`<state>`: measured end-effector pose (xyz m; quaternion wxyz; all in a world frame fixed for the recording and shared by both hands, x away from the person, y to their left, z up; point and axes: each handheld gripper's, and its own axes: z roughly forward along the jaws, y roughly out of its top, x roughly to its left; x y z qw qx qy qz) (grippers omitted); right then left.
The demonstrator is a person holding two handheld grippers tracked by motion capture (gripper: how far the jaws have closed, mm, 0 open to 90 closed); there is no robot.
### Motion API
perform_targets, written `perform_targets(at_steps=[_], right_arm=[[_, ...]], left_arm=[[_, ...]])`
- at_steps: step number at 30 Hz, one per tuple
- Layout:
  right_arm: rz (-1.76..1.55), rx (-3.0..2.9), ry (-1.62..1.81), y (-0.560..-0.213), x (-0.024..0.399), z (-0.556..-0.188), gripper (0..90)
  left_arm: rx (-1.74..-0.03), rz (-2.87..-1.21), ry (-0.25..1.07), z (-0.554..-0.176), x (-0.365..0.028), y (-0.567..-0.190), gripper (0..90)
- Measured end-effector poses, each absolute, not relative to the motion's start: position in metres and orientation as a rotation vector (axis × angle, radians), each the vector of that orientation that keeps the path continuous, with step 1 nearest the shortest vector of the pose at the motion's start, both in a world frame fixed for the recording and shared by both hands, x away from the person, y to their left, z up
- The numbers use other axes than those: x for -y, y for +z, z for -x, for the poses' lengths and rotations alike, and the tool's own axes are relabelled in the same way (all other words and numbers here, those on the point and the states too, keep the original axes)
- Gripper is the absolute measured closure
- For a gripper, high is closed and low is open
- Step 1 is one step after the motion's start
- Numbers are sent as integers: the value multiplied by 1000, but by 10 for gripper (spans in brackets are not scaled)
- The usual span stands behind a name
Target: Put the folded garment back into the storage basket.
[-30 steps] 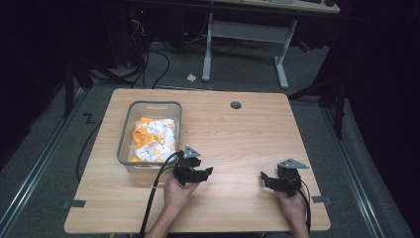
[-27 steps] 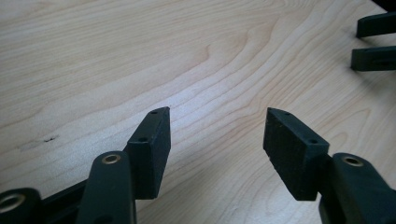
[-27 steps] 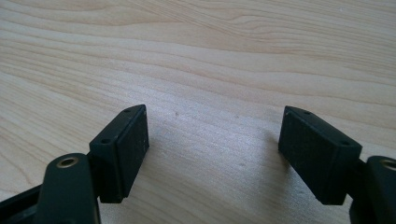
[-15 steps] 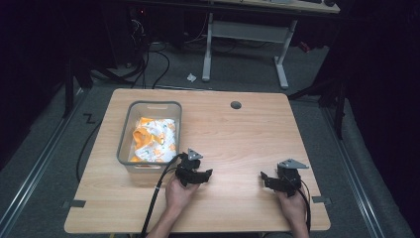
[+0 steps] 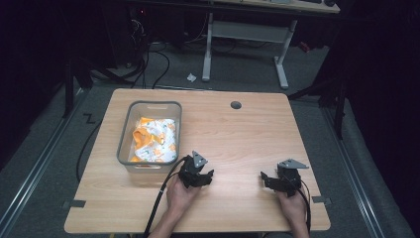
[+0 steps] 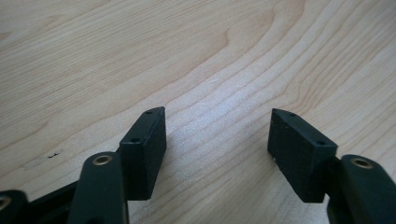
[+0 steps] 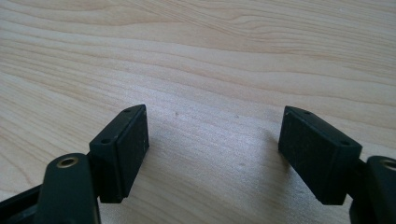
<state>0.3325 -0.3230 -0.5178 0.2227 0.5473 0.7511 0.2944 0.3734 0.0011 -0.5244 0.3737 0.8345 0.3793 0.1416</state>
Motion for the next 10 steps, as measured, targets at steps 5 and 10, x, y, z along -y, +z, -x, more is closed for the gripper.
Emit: perform_targets(at_steps=[5, 10], right_arm=[[-1511, -2074, 813, -518, 323, -332, 244], [-1514, -2074, 813, -518, 323, -332, 244]], left_arm=[[-972, -2137, 360, -373, -1, -524, 352], [-972, -2138, 360, -373, -1, -524, 348]])
